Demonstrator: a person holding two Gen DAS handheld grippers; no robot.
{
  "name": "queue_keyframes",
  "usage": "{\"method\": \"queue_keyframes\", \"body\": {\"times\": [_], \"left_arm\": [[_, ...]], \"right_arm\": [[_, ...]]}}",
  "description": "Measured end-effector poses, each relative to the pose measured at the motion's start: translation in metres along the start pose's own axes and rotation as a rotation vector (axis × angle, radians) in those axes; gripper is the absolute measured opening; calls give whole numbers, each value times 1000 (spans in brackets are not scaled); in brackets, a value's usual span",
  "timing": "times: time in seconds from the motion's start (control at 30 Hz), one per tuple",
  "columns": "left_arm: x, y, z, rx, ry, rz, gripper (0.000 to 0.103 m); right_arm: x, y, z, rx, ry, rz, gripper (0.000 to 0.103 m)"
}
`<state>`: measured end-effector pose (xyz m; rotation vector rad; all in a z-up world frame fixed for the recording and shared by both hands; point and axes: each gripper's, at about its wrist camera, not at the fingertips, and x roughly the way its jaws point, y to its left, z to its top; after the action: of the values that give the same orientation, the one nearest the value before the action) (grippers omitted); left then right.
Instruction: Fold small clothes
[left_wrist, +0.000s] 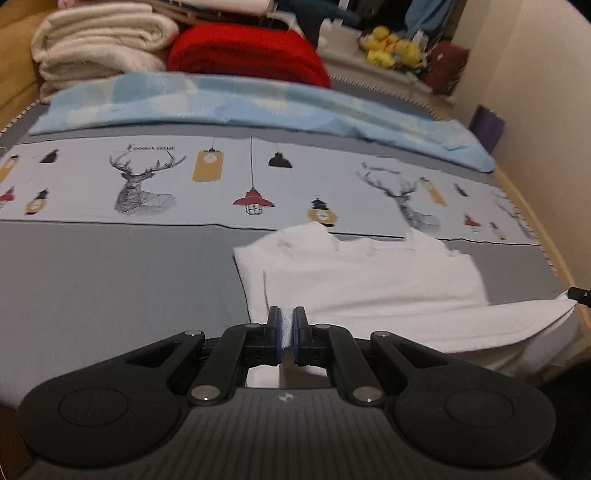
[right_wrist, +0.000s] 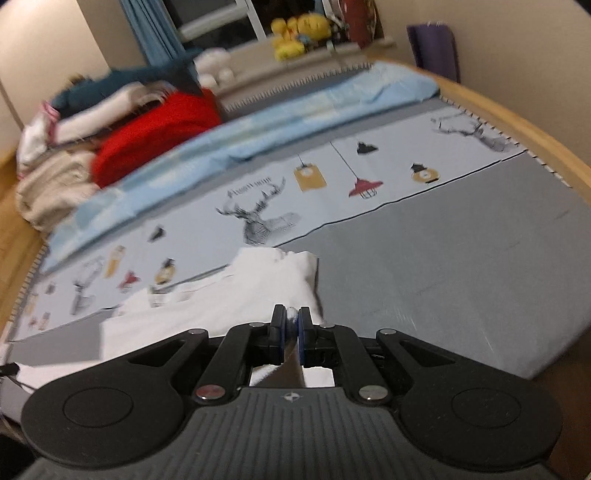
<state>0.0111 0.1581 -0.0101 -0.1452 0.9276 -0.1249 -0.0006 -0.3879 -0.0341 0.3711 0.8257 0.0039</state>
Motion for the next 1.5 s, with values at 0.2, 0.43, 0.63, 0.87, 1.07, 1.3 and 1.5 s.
{"method": "queue_keyframes", "body": {"times": [0.2, 0.43, 0.63, 0.87, 1.07, 1.3, 1.5], "left_arm": [[131, 40, 66, -73, 102, 53, 10], [156, 68, 66, -91, 147, -13, 37], [201, 55, 51, 19, 196, -14, 39], [224, 37, 54, 86, 181, -33, 16], [186, 35, 66, 135, 38, -37, 6], [199, 42, 87, 80, -51, 71, 5], [235, 39, 91, 74, 8, 159, 8]], "right_arm": [[129, -4, 68, 28, 40, -57, 14], [172, -34, 47, -36, 88, -33, 32], [207, -21, 36, -189, 167, 6, 33], [225, -6, 36, -228, 178, 27, 17], [181, -11, 54, -171, 4, 53, 5], [207, 13, 77, -210, -126, 5, 5], [263, 27, 73, -243, -8, -130, 6]]}}
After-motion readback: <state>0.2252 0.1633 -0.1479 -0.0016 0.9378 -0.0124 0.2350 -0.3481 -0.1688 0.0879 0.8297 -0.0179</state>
